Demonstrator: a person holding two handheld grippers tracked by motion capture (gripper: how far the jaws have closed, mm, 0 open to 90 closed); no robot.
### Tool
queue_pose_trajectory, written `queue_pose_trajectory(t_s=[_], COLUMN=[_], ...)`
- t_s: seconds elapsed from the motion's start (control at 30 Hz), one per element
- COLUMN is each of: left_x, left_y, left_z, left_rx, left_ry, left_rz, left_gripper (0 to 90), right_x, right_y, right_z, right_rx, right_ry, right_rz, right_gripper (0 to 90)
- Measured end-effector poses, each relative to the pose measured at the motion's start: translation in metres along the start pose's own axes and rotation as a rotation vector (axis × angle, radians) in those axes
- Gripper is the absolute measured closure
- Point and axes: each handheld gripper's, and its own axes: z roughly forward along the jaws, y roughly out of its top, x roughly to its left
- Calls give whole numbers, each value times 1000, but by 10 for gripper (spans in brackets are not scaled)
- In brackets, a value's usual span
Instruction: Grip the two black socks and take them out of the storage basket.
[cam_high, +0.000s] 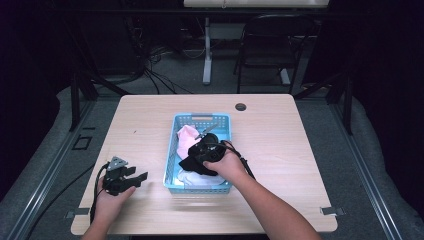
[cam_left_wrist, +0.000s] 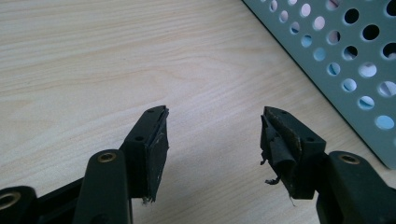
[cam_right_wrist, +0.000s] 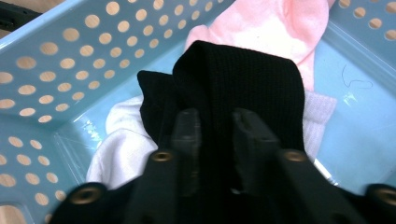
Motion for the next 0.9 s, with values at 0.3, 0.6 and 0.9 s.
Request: queue_pose_trajectory(t_s=[0.3,0.6,0.9], left_x=[0,0,0], left_y=[0,0,0], left_z=[0,1,2], left_rx=[0,7,11], left_ry=[-1,-1,2], left_rz=[0,3,3], left_gripper=[418,418,418], right_x=[-3,0,0], right_y=[0,4,14], right_z=[-7,-39,-77], right_rx=[-20,-98,-175], right_ry=[-2,11,23], right_rz=[1,-12,-14], right_gripper=[832,835,834])
